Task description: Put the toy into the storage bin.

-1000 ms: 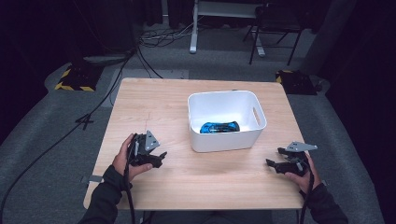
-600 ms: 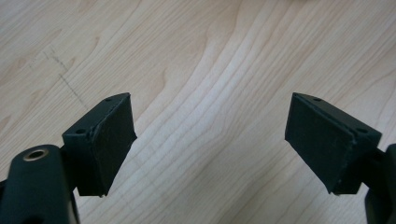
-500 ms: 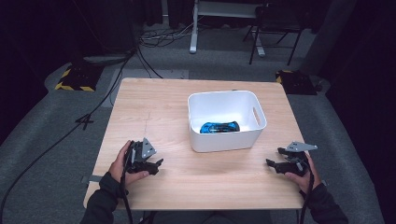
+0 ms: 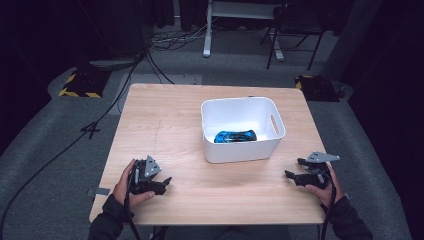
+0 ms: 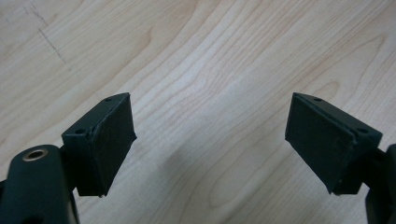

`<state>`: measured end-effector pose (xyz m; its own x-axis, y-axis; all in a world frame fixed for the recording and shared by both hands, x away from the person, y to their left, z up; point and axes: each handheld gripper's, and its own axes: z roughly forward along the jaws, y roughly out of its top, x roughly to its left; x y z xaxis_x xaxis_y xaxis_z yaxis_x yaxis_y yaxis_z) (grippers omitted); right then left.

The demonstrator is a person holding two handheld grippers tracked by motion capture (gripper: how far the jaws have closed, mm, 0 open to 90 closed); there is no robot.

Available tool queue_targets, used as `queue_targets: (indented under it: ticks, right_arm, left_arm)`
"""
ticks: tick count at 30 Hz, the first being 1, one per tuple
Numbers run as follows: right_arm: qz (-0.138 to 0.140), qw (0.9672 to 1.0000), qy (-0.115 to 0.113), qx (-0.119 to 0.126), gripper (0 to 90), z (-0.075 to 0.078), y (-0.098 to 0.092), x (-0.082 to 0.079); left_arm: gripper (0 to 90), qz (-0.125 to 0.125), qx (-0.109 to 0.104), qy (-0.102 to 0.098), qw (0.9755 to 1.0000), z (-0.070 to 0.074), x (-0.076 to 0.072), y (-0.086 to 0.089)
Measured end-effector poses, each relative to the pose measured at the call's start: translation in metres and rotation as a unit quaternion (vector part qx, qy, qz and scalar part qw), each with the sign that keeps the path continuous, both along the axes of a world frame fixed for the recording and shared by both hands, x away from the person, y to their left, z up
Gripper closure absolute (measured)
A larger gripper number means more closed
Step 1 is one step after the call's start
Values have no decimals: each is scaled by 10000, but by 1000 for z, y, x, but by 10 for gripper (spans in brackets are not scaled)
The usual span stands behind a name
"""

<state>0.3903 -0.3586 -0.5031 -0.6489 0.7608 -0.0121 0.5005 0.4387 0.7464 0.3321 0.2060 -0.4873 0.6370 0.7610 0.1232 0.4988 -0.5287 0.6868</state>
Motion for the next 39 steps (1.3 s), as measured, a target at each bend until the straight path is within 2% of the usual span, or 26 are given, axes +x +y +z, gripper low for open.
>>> queue_targets:
  ticks: [3, 7, 9, 10, 12, 15, 39]
  right_arm:
    - [0, 10000, 1, 0, 195, 0, 0, 0]
    - [1, 10000, 0, 0, 194, 0, 0, 0]
    - [11, 10000, -8, -4, 195, 0, 0, 0]
    - [9, 10000, -2, -2, 195, 0, 0, 0]
    - [8, 10000, -3, 0, 195, 0, 0, 0]
    - [20, 10000, -5, -10, 195, 0, 0, 0]
    - [6, 10000, 3, -15, 191, 0, -1, 0]
  left_arm:
    - [161, 133, -21, 97, 9999, -5, -2, 2]
    - [163, 311, -291, 288, 9987, -11, -7, 7]
    - [162, 339, -329, 357, 9982, -13, -8, 10]
    - [159, 426, -448, 404, 9973, -15, -9, 10]
    - [155, 608, -541, 518, 9953, -15, -10, 13]
    - [154, 797, -552, 466, 9942, -15, -11, 12]
    - [148, 799, -591, 499, 9938, -15, -10, 11]
